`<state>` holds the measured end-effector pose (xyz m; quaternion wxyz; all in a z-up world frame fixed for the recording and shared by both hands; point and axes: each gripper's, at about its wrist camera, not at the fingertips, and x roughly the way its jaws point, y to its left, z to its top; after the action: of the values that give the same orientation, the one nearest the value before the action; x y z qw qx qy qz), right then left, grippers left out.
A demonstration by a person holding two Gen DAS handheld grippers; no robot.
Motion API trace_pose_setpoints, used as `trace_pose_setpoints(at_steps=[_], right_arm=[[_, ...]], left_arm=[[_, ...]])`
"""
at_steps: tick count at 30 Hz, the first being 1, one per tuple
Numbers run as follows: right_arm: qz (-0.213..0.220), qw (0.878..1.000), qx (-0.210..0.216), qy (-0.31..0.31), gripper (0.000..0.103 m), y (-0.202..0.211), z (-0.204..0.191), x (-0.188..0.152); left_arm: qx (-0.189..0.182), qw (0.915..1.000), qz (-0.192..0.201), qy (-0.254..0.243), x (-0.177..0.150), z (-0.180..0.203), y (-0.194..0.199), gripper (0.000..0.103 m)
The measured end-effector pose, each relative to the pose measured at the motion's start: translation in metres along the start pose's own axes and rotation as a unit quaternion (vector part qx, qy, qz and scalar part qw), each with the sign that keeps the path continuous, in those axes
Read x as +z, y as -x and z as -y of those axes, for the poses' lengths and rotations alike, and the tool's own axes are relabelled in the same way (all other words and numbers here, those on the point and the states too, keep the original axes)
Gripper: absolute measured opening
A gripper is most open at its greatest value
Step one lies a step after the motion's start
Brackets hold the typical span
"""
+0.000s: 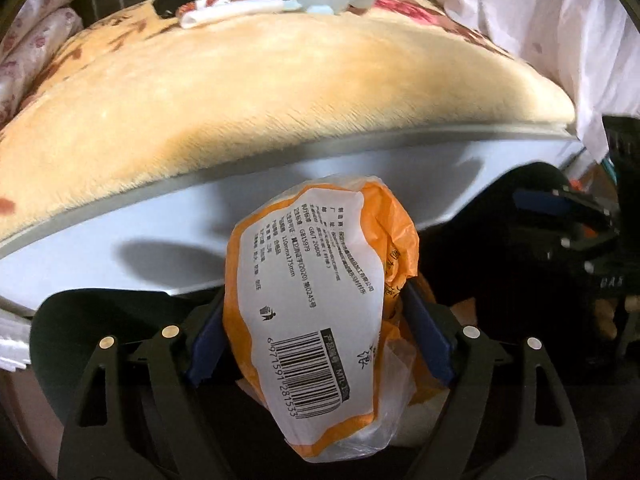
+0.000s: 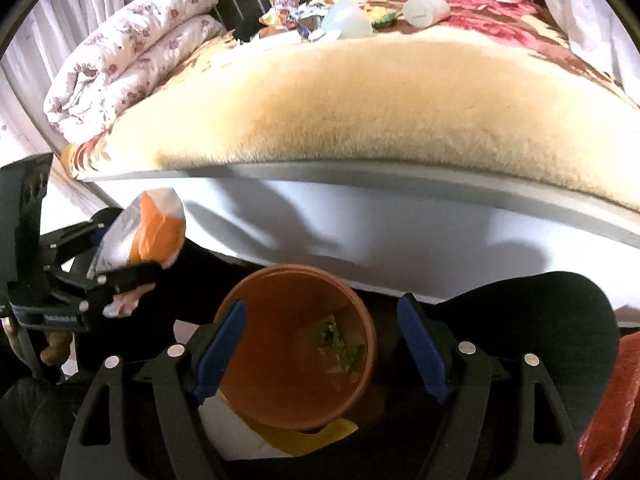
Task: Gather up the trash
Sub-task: 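Carry both bags over the orange bucket and open both tools to drop them, then move the left tool back over the blanket toward the black lid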
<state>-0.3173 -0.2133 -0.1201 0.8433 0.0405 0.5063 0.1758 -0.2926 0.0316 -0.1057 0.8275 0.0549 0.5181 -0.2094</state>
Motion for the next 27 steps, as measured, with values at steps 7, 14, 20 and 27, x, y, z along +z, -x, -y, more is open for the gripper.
trace_pose_setpoints(at_steps=[7,14,20,27], right_arm=[[0.02,1.0,-0.01,-0.009,0.08,0.002,0.002,0.0],[0.04,0.999,-0.029,-0.017,0.083,0.006,0.016,0.003],[0.07,0.996,-0.038,-0.034,0.091,0.001,0.024,-0.003],[0.087,0.994,-0.065,0.007,0.098,-0.004,0.009,-0.012]], left_arm=[[-0.002,0.9971,-0.073,-0.022,-0.01,0.011,-0.043,0.091],[-0.016,0.9986,-0.051,-0.007,0.009,-0.001,-0.051,0.091],[-0.017,0.9998,-0.012,-0.001,0.018,0.006,-0.043,0.091],[0.004,0.9993,0.038,-0.001,0.007,0.009,-0.024,0.091]])
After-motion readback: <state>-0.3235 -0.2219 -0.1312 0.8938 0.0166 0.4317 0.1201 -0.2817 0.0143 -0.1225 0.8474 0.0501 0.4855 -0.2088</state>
